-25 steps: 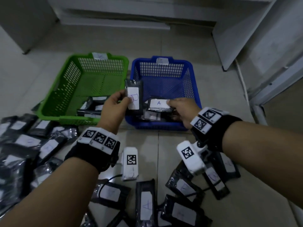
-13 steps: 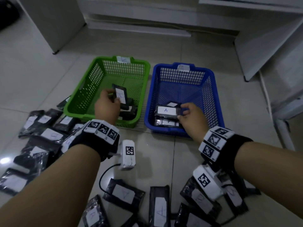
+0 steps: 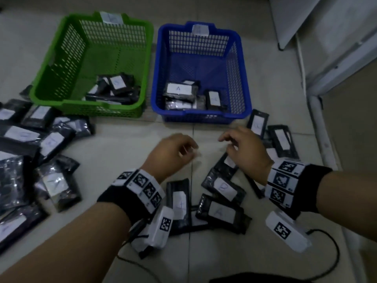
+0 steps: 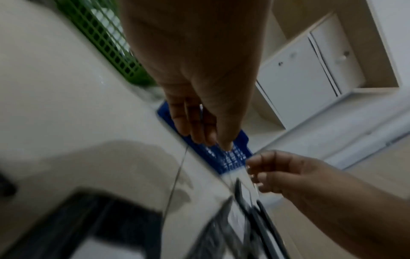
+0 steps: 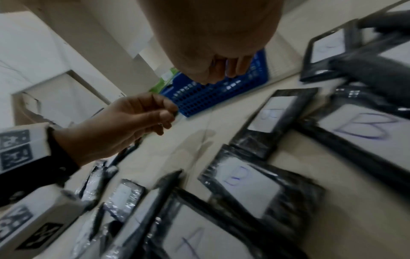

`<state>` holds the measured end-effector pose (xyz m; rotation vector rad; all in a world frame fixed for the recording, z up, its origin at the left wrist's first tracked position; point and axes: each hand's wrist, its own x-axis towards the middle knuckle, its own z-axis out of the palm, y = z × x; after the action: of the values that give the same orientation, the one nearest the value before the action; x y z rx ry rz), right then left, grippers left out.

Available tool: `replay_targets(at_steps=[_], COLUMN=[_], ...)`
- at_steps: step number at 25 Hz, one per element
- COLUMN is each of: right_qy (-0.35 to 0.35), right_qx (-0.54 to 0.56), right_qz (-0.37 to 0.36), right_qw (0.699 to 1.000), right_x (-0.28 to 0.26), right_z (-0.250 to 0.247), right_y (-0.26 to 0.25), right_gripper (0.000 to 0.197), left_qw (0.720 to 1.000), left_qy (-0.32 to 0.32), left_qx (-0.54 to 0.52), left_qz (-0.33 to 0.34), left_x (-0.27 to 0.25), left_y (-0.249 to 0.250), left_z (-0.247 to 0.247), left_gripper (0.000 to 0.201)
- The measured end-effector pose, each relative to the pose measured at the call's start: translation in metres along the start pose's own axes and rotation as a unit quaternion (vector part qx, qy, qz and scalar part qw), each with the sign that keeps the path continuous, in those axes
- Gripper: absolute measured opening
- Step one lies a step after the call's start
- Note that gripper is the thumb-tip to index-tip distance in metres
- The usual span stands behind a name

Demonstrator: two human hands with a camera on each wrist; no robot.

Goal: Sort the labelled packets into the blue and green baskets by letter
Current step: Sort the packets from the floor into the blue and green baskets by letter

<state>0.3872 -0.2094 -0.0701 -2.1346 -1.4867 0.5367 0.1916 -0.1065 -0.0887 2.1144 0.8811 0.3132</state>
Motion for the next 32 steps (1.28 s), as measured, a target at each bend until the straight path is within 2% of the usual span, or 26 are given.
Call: replay_targets(at_steps=[2,3,5,7,11,14,16,19,24,27,29,32], right_qy=[-0.048,-0.076,-0.145,-0.196,-0.227,-0.206,-0.195,-0.159,-0.100,-0.059,-0.062,-0.062], right_qx=[-0.041,-0.069,-0.130,-0.180,-0.224,-0.193,-0.116,-0.006,0.118,0.182,0.223,0.277], right_qz=[0.011,-0.006,-0.047,-0.067,-0.063,-0.026,0.005,0.040,0.047,0.063,0.076,0.102], right_qw=[0.998,0.995,0.980,0.962,0.946,0.959,0.974,0.987,0.987,0.980,0.970,0.953], right_x=[-0.008,-0.009,-0.009,-0.004,0.008,0.013,0.016,0.022,0.051,0.088,0.116,0.152], right_z=[0.003,0.005,0.009,0.007,0.001,-0.003,-0.009,-0.021,-0.022,-0.007,0.010,0.045], right_y=[0.031,0.042,0.062,0.068,0.063,0.056,0.045,0.015,-0.053,-0.097,-0.127,-0.167], right_gripper=[0.034,0.037,0.046,0.056,0.057,0.039,0.026,0.020,0.019,0.023,0.020,0.022], left_qw=[0.991,0.983,0.970,0.968,0.975,0.980,0.977,0.942,0.932,0.923,0.912,0.886], left_qy=[-0.125,-0.158,-0.181,-0.175,-0.198,-0.192,-0.198,-0.199,-0.086,0.037,0.138,0.280], left_qx=[0.050,0.084,0.152,0.175,0.099,0.051,-0.054,-0.244,-0.329,-0.361,-0.362,-0.336], left_qz=[0.023,0.038,0.058,0.046,-0.005,-0.014,-0.055,-0.117,-0.126,-0.132,-0.134,-0.156], left_x=[-0.001,0.000,0.002,0.003,0.006,0.012,0.018,0.029,0.041,0.032,0.021,0.008], left_y=[-0.001,-0.001,0.001,0.003,0.005,0.001,-0.002,0.002,-0.001,-0.026,-0.046,-0.085], left_z=[0.035,0.046,0.063,0.069,0.064,0.048,0.029,-0.015,-0.108,-0.167,-0.198,-0.221], left_gripper=[0.044,0.054,0.066,0.067,0.057,0.036,0.028,0.020,0.016,0.011,0.012,0.025])
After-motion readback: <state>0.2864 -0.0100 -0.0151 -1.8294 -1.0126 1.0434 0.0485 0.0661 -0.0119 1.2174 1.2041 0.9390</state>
